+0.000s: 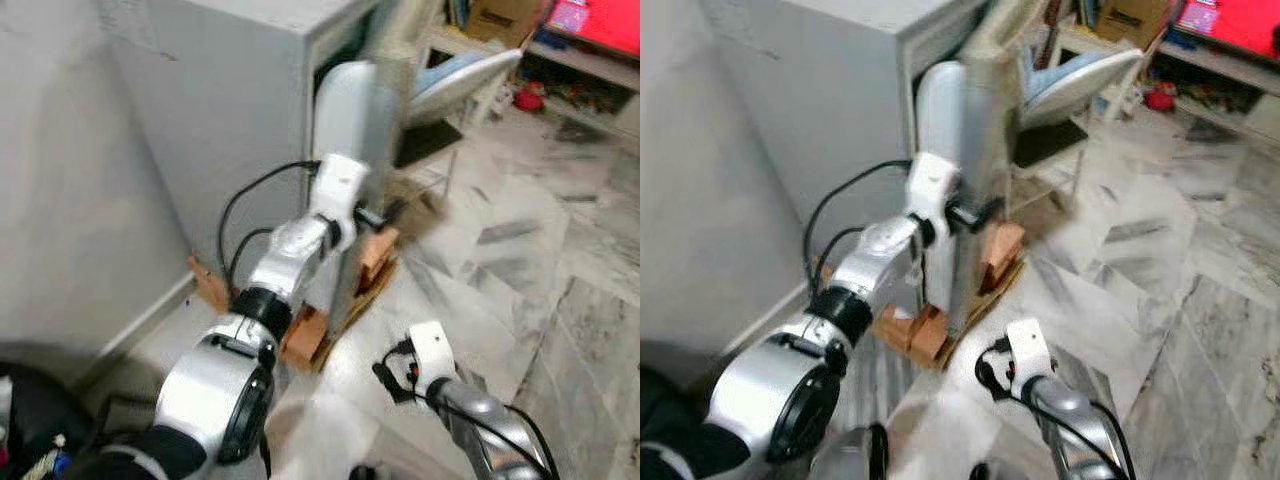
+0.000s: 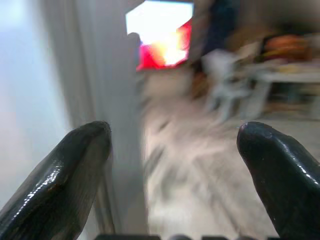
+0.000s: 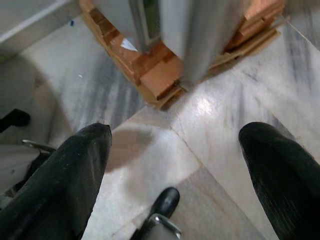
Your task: Restocking fridge
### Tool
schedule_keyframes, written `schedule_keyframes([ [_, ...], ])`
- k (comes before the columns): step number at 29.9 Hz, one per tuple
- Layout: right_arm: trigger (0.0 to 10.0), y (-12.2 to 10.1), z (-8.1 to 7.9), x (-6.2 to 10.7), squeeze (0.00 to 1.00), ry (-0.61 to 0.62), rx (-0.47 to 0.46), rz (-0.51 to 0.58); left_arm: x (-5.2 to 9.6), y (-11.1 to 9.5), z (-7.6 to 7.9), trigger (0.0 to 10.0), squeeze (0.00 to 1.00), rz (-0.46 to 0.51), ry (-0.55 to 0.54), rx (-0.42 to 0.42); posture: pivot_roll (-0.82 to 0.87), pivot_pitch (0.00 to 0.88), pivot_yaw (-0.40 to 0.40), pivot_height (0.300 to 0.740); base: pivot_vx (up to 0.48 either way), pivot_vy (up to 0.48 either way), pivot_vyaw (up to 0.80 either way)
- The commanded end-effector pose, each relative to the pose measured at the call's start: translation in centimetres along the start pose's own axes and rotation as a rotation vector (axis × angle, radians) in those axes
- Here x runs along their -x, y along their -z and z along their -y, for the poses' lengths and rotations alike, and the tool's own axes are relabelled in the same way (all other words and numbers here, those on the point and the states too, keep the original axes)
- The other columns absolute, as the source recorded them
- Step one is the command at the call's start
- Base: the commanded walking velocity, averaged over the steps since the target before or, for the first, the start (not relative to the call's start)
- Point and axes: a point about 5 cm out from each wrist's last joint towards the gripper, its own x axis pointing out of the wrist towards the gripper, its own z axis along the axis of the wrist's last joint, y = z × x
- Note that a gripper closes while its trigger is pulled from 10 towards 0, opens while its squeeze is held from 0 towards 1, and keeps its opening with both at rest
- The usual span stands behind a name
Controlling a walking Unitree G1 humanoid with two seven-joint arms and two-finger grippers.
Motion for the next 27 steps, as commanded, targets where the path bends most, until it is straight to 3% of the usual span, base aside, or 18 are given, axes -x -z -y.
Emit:
schedule_keyframes([
  [1, 10.0, 0.3, 0.1, -0.1, 0.0, 0.003, 0.003, -0.012, -4.8, -3.0, 9.2, 10.0, 0.0, 0.157, 0.251, 0.151, -0.03, 0.046, -0.052, 0.74, 0.0, 0.0, 0.0],
  [2, 10.0, 0.2, 0.1, -0.1, 0.0, 0.004, 0.002, -0.012, -4.8, -3.1, 8.3, 10.0, 0.0, 0.158, 0.216, 0.145, -0.03, 0.046, -0.049, 0.74, 0.0, 0.0, 0.0],
  [3, 10.0, 0.2, 0.2, -0.1, 0.0, 0.006, -0.003, -0.009, -4.4, -2.7, 6.4, 10.0, 0.0, 0.145, 0.139, 0.126, -0.02, 0.046, -0.047, 0.74, 0.0, 0.0, 0.0],
  [4, 10.0, 0.2, 0.2, -0.1, 0.0, 0.006, -0.003, -0.009, -4.4, -2.7, 6.4, 10.0, 0.0, 0.145, 0.139, 0.126, -0.02, 0.046, -0.047, 0.74, 0.0, 0.0, 0.0],
  [5, 10.0, 0.2, 0.2, -0.1, 0.0, 0.009, -0.01, -0.006, -3.5, -1.8, 3.9, 10.0, 0.0, 0.111, 0.044, 0.112, -0.02, 0.047, -0.044, 0.74, 0.0, 0.0, 0.0],
  [6, 10.0, 0.2, 0.1, -0.2, 0.0, 0.009, -0.013, -0.004, -2.8, -1.2, 2.5, 10.0, 0.0, 0.091, -0.012, 0.104, -0.02, 0.046, -0.043, 0.74, 0.0, 0.0, 0.0],
  [8, 10.0, 0.2, 0.1, -0.2, 0.0, 0.007, -0.016, -0.004, -1.7, -0.5, 0.8, 10.0, 0.0, 0.067, -0.083, 0.101, -0.01, 0.044, -0.041, 0.74, 0.0, 0.0, 0.0],
  [11, 10.0, 0.1, 0.1, -0.4, 0.0, 0.001, -0.019, -0.002, 1.4, 1.2, -2.3, 10.0, 0.0, 0.016, -0.217, 0.09, 0.0, 0.045, -0.041, 0.74, 0.0, 0.0, 0.0],
  [13, 10.0, -0.1, 0.1, -0.4, 0.0, 0.002, -0.003, 0.003, 3.1, 1.9, -3.3, 10.0, 0.0, -0.007, -0.27, 0.089, 0.0, 0.047, -0.041, 0.74, 0.0, 0.0, 0.0],
  [15, 10.0, -0.2, 0.1, -0.4, 0.0, 0.003, 0.008, 0.006, 3.8, 2.2, -3.6, 10.0, 0.0, -0.016, -0.287, 0.091, 0.0, 0.049, -0.04, 0.74, 0.0, 0.0, 0.0],
  [18, 10.0, -1.1, 0.1, -0.4, 0.0, 0.032, 0.06, 0.05, 7.6, 3.7, -5.3, 10.0, 0.0, -0.052, -0.427, 0.066, 0.02, 0.061, -0.031, 0.74, 0.0, 0.0, 0.0],
  [22, 10.0, -1.4, 0.4, -0.6, 0.0, 0.058, 0.046, 0.057, 10.2, 4.6, -5.8, 10.0, 0.0, -0.08, -0.522, 0.064, 0.06, 0.076, -0.022, 0.74, 0.0, 0.0, 0.0],
  [27, 10.0, -1.5, 0.3, -0.7, 0.0, 0.058, 0.055, 0.066, 12.9, 4.8, -5.5, 10.0, 0.0, -0.104, -0.592, 0.056, 0.06, 0.077, -0.025, 0.74, 0.0, -0.055, -0.8],
])
